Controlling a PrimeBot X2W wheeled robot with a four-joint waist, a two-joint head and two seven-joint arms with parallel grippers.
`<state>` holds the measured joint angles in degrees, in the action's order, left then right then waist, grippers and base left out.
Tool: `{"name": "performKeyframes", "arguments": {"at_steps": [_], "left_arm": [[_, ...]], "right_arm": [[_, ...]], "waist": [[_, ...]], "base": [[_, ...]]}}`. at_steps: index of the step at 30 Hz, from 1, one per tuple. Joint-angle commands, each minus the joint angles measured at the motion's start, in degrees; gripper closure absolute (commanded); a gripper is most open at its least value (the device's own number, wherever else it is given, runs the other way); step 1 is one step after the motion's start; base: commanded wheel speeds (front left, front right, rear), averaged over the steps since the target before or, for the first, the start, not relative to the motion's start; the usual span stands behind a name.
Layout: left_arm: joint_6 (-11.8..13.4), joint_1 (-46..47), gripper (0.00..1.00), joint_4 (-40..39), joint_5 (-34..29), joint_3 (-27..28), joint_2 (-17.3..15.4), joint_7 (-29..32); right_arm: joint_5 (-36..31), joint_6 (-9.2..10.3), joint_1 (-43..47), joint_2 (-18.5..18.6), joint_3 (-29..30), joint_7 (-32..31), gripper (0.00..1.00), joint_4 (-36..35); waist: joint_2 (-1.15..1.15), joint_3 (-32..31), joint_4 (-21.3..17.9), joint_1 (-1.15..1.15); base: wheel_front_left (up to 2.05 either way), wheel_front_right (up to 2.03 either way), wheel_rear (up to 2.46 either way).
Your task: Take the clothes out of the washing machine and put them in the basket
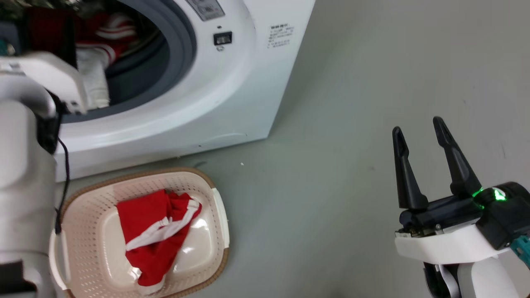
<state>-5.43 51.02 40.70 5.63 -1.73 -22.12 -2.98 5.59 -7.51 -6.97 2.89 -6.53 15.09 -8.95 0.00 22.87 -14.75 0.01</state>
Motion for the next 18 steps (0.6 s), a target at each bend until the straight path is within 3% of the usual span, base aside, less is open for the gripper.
{"name": "performKeyframes", "arguments": {"at_steps": [1, 11, 18], "left_arm": [[-0.27, 1.98, 0.0, 0.85, -0.22, -0.3, -0.91, 1.21], [-1.83, 17.69, 0.0, 9.35, 0.38, -4.38, -5.55, 14.63], [-1.96, 27.32, 0.0, 13.73, 3.38, -8.04, -7.34, 28.14]], "right_arm": [[0.6, 0.04, -1.21, -0.02, -0.26, 0.12, 0.0, -0.41], [3.86, 0.04, -5.51, -0.02, -0.29, 0.12, 0.0, -2.1], [5.66, 0.04, -7.64, -0.02, -0.17, 0.12, 0.0, -3.18]], "waist": [[0.0, 3.15, -1.93, -0.01], [0.0, 12.34, -5.21, -0.01], [0.0, 17.66, -7.15, -0.01]], "base": [[0.0, 0.0, 0.0], [0.0, 0.0, 0.0], [0.0, 0.0, 0.0]]}}
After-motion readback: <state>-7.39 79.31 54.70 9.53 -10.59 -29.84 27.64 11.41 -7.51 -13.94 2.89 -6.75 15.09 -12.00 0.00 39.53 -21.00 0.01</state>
